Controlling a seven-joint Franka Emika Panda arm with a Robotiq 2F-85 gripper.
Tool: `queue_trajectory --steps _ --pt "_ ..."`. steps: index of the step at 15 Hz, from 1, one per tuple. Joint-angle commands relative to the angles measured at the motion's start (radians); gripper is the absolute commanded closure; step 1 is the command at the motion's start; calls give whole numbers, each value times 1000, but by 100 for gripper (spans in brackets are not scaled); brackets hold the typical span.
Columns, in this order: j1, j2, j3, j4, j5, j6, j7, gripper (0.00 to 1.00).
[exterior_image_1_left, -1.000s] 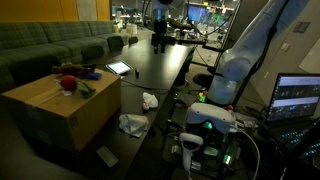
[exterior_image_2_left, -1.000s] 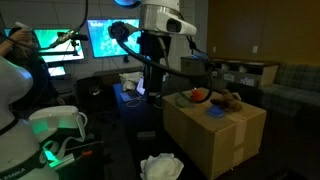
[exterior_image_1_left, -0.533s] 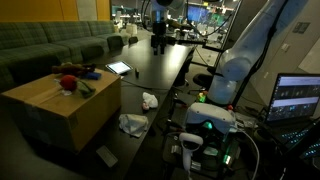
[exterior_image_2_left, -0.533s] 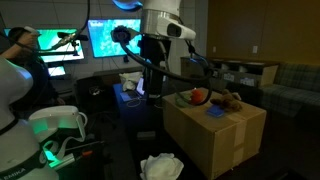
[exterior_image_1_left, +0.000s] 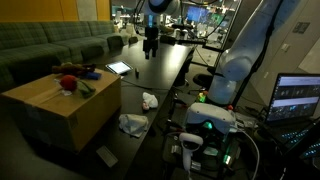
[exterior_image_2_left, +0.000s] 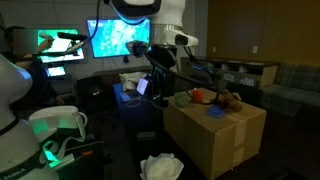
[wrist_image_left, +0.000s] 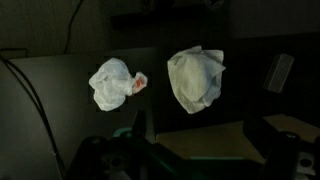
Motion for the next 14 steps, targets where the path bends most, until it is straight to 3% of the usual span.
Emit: queue_trajectory --steps 1,14 --pt "33 77 38 32 18 118 -15 0" --pt "94 408 151 238 37 435 -155 0"
